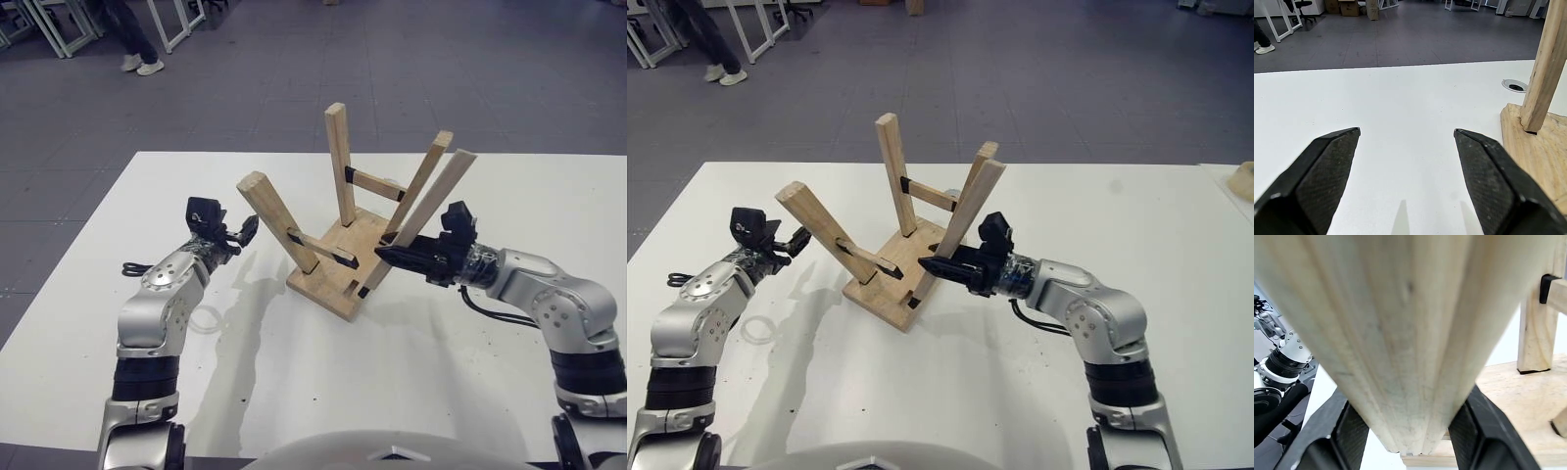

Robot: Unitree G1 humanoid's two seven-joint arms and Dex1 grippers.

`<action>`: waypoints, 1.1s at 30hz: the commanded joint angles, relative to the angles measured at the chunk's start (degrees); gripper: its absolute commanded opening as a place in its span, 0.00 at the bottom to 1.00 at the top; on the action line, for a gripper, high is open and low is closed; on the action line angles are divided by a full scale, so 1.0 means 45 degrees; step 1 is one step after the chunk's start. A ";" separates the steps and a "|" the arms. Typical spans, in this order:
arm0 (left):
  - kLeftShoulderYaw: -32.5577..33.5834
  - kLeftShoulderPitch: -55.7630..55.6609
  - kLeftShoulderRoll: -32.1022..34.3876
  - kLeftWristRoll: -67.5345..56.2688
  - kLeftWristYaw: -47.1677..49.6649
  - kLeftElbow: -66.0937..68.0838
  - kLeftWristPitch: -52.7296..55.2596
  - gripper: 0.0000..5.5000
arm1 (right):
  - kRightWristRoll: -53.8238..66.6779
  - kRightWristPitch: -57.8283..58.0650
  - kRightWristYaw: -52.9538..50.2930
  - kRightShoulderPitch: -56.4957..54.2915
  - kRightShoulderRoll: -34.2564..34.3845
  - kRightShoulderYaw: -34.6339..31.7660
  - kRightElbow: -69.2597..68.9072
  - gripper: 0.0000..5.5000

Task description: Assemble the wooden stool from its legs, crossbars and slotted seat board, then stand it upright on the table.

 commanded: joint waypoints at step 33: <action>0.0459 0.0041 -0.0523 0.0635 -0.0411 -0.0042 0.0194 0.65 | -0.3791 -0.2271 0.0899 -0.0064 0.0407 0.1643 0.2190 0.37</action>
